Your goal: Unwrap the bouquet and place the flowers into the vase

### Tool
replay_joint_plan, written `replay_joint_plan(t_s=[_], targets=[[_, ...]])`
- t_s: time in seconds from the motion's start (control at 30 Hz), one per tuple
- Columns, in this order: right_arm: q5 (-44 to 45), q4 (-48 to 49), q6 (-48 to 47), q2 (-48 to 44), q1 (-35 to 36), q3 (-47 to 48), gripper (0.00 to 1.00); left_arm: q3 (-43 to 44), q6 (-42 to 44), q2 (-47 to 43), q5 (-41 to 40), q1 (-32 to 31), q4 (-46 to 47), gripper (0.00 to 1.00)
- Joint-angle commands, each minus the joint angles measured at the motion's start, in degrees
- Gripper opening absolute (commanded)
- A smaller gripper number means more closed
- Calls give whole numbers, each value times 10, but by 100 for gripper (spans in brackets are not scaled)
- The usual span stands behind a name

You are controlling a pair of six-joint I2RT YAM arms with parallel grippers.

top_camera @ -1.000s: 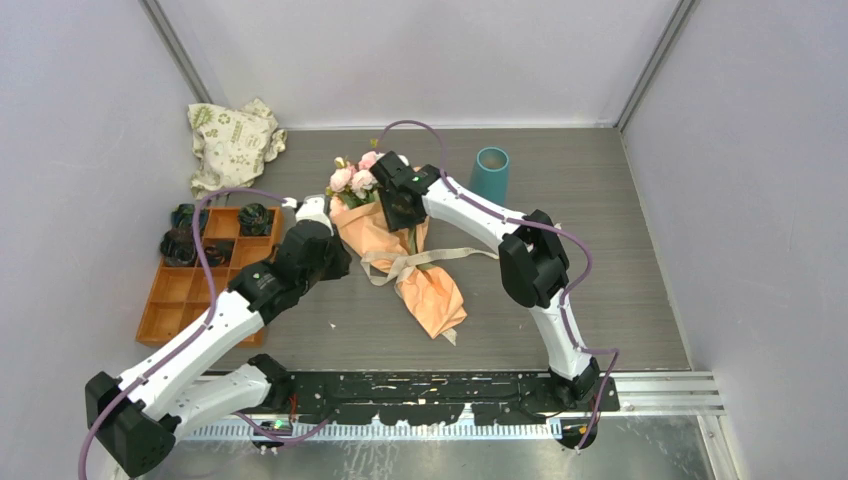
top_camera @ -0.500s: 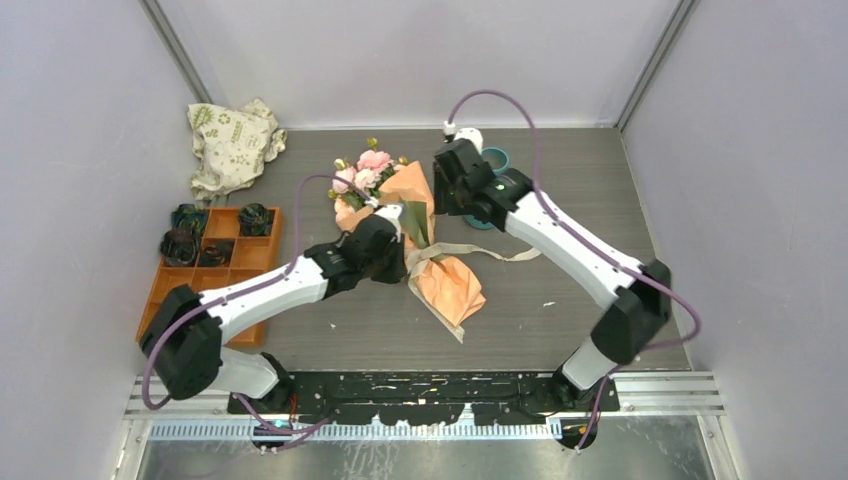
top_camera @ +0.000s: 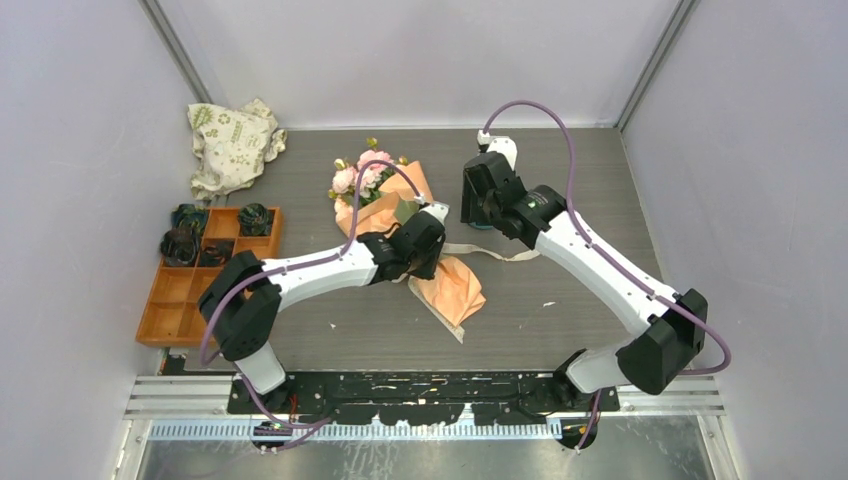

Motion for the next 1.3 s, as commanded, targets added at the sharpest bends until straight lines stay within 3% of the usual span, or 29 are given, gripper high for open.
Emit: replay_joint_plan(t_s=[0.0,0.23,0.37,0.8,1.27], targets=[[6,24,7,-45,-8,-11,55,36,22,17,-70,-5,-26,30],[-1,28,7,-62,-13,-33,55,39,25,29,-108,-5,-32,40],[-5,28,10,-71,-14,-38,55,40,26,55,-100,-5,-22,41],[-8,37,24,-77,-16,-57,54,43,5,27,-115,-5,-45,1],[-66,56,36,-52,-16,-77,55,138,18,-179,-252,-4,-226,2]])
